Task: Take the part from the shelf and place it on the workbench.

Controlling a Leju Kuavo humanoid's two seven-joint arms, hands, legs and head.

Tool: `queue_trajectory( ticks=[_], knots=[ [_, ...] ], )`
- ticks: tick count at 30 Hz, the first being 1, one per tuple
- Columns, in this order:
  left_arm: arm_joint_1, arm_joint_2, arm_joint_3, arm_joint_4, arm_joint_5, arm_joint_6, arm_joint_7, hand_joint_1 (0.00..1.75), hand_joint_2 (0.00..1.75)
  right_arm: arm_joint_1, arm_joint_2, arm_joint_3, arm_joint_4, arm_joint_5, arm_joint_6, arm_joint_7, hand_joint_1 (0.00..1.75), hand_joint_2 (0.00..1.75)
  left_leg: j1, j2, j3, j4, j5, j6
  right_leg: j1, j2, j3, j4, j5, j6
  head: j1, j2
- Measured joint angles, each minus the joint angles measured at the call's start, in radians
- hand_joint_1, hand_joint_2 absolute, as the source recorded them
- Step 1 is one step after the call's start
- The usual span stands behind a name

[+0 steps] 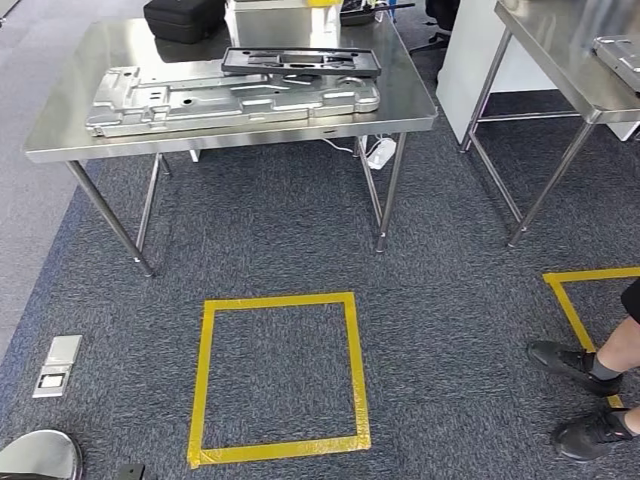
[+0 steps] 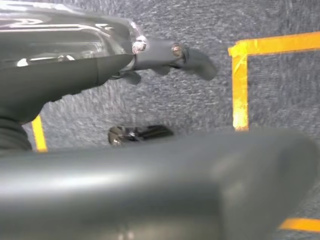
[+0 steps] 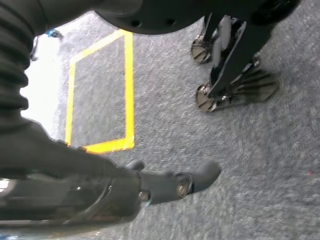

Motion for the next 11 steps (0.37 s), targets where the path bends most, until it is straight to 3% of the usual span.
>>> queue_trajectory(
  ticks=[2, 4, 5, 6, 7, 9, 11],
  knots=[
    [0.002, 0.0, 0.001, 0.0, 0.212, 0.007, 0.128, 0.0, 1.75, 0.0, 0.0, 0.0, 0.0, -0.197, -0.033, 0.04, 0.0, 1.75, -0.002, 0.0, 0.0, -0.01, -0.005, 0.007, 0.001, 0.0, -0.003, -0.001, 0.002, 0.011, 0.0, 0.0],
    [0.006, 0.0, 0.001, 0.0, 0.483, 0.012, 0.214, 0.0, 1.75, 0.001, -0.001, -0.001, 0.0, -0.442, -0.05, 0.06, 0.0, 1.75, 0.001, 0.001, 0.0, -0.016, 0.0, 0.016, 0.0, 0.002, -0.009, 0.016, -0.015, 0.021, 0.001, 0.0],
    [0.007, -0.001, 0.002, 0.0, 0.604, 0.012, 0.221, 0.0, 1.75, 0.001, -0.002, -0.001, 0.0, -0.542, -0.051, 0.061, 0.0, 1.75, 0.0, 0.001, -0.001, -0.018, 0.0, 0.018, 0.0, 0.002, -0.017, 0.035, -0.031, 0.022, 0.001, 0.0],
    [0.007, -0.001, 0.002, 0.0, 0.668, 0.012, 0.217, 0.0, 1.75, 0.001, -0.003, -0.001, 0.0, -0.589, -0.053, 0.062, 0.0, 1.75, -0.003, 0.001, -0.002, -0.014, -0.003, 0.019, 0.0, 0.002, -0.019, 0.036, -0.025, 0.011, 0.002, 0.0],
    [0.006, -0.001, 0.002, 0.0, 0.703, 0.011, 0.21, 0.0, 1.75, 0.0, -0.004, -0.002, 0.0, -0.611, -0.053, 0.062, 0.0, 1.75, -0.008, 0.001, -0.003, -0.009, -0.006, 0.019, 0.0, 0.001, -0.019, 0.036, -0.029, 0.007, 0.002, 0.0],
    [0.005, -0.001, 0.002, 0.0, 0.62, 0.008, 0.187, 0.0, 1.75, -0.001, -0.005, -0.003, 0.0, -0.534, -0.049, 0.056, 0.0, 1.75, -0.017, 0.002, -0.004, 0.0, -0.014, 0.022, -0.003, -0.001, -0.009, 0.009, -0.002, 0.006, 0.002, 0.0],
    [0.004, -0.001, 0.002, 0.0, 0.528, 0.007, 0.165, 0.0, 1.75, -0.001, -0.005, -0.005, 0.0, -0.459, -0.044, 0.051, 0.0, 1.75, -0.018, 0.004, -0.003, 0.004, -0.016, 0.024, -0.005, -0.002, -0.009, 0.01, 0.001, 0.02, 0.002, 0.0]
  ],
)
